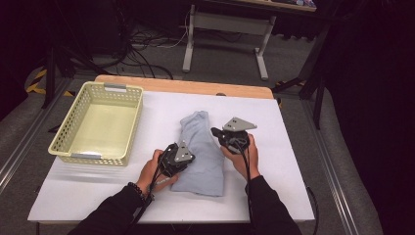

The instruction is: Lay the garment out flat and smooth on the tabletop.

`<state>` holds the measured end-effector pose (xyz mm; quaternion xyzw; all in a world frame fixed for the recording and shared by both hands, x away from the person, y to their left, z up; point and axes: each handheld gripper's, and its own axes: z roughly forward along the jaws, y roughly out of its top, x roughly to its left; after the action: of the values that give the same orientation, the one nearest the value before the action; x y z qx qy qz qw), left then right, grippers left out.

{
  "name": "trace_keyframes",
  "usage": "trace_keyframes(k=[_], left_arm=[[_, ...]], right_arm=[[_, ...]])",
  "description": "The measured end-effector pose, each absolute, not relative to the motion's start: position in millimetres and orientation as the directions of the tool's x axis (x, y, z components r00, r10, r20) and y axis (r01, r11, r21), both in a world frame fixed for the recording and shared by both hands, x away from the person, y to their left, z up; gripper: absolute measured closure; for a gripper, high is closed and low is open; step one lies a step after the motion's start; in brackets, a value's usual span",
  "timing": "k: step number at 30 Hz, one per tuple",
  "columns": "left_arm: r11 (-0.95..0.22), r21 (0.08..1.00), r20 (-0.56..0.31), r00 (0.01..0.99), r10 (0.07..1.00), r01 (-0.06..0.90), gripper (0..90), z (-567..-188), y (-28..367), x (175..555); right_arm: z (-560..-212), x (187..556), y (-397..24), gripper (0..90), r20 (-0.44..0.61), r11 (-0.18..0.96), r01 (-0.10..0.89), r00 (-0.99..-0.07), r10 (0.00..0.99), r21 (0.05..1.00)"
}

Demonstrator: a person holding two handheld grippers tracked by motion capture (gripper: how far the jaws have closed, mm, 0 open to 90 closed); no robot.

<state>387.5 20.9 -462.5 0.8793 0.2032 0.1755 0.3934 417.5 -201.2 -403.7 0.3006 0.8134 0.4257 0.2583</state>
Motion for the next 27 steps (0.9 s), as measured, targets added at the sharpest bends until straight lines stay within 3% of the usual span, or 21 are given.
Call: trace_keyframes(k=[4,9,12,22,27], left_arm=[[-0.609,0.762,0.15,0.856,0.495,0.219,90.0,-462.5,21.3,387.3],[-0.608,0.764,0.153,0.854,0.497,0.217,90.0,-462.7,21.3,386.6],[-0.61,0.763,0.159,0.853,0.497,0.214,90.0,-462.5,21.0,385.5],[-0.6,0.775,0.176,0.844,0.507,0.198,89.3,-453.0,23.4,377.4],[-0.58,0.795,0.18,0.843,0.507,0.179,86.9,-440.6,30.7,370.7]], right_arm=[[-416.8,393.5,-199.5,90.0,-0.177,0.488,0.264,-0.707,0.685,0.832],[-442.6,388.4,-204.3,90.0,-0.189,0.542,0.305,-0.714,0.674,0.783],[-450.0,388.2,-212.7,90.0,-0.148,0.518,0.335,-0.713,0.686,0.787],[-458.0,377.4,-236.2,89.9,-0.183,0.52,0.386,-0.643,0.744,0.762],[-447.5,373.7,-240.2,89.3,-0.175,0.479,0.348,-0.633,0.754,0.806]])
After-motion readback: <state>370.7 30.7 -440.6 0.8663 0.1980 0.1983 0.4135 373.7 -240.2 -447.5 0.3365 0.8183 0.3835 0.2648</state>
